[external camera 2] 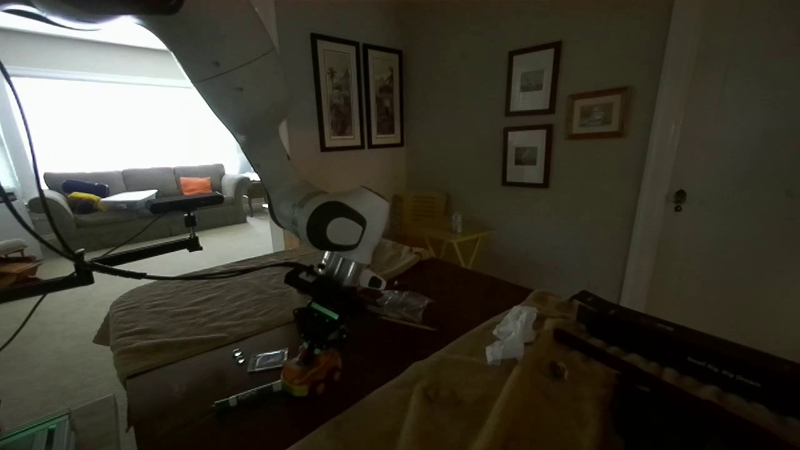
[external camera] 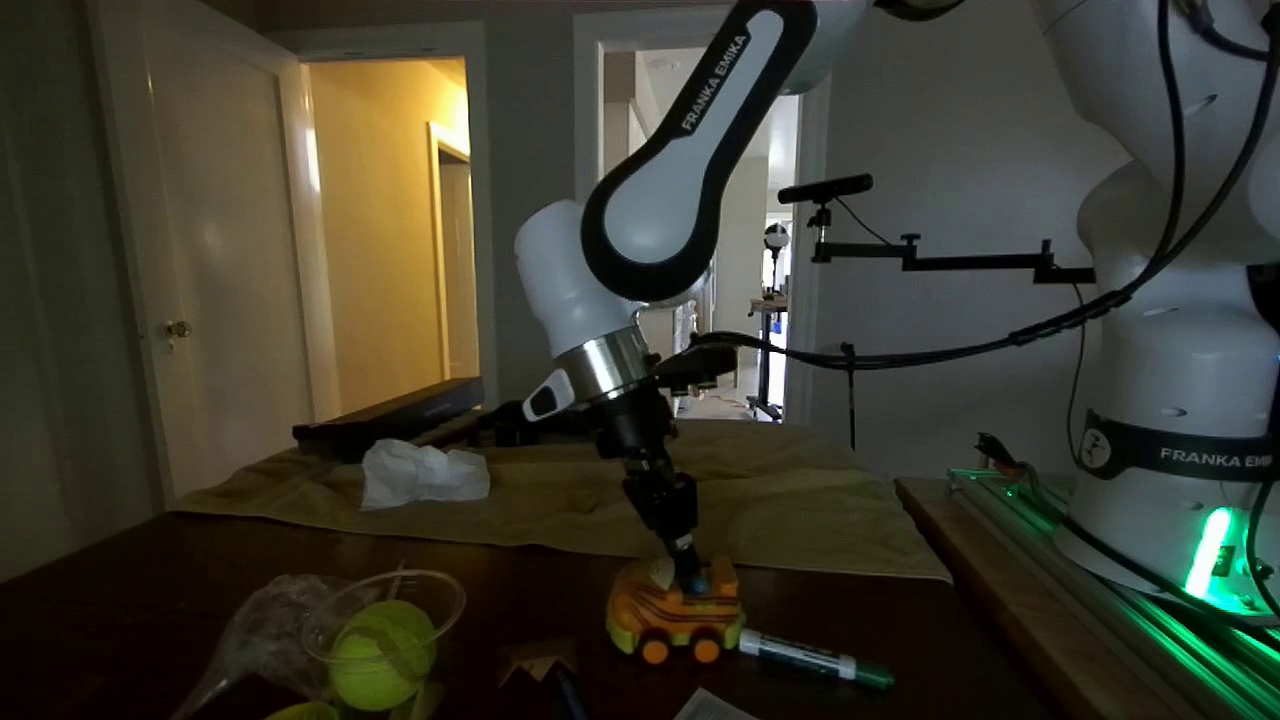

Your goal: Move the toy car forward

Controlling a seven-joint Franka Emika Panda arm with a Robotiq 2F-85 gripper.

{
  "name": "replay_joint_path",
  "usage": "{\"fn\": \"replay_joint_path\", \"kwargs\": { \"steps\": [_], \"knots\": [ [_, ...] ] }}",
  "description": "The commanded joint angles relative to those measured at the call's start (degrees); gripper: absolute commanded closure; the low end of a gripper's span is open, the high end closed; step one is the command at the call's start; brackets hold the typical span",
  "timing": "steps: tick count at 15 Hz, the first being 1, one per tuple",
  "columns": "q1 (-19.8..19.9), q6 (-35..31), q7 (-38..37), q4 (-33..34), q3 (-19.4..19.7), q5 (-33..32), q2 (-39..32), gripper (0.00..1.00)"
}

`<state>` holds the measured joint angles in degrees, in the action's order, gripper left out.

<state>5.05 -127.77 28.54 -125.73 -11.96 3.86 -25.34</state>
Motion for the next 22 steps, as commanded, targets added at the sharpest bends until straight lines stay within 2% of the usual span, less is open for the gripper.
{"fn": "replay_joint_path", "kwargs": {
  "steps": [1, 5, 7, 12, 17, 19, 22],
  "knots": [
    [-0.2, -0.1, 1.1, -6.2, -0.9, 5.3, 3.1, 1.00],
    [-0.5, -0.2, 1.2, -8.7, -0.8, 7.5, 4.5, 1.00],
    [-0.6, -0.1, 0.7, -9.3, -0.2, 7.3, 5.5, 0.73],
    [-1.4, -0.4, -0.8, -9.8, 1.0, 5.6, 8.0, 0.40],
    [-3.9, 0.3, -6.4, -11.3, 4.3, -1.8, 19.0, 0.04],
    [-4.7, 0.6, -8.6, -10.7, 5.4, -5.0, 21.8, 0.00],
    [-5.4, 0.6, -9.8, -10.0, 6.2, -6.9, 24.4, 0.00]
  ]
}}
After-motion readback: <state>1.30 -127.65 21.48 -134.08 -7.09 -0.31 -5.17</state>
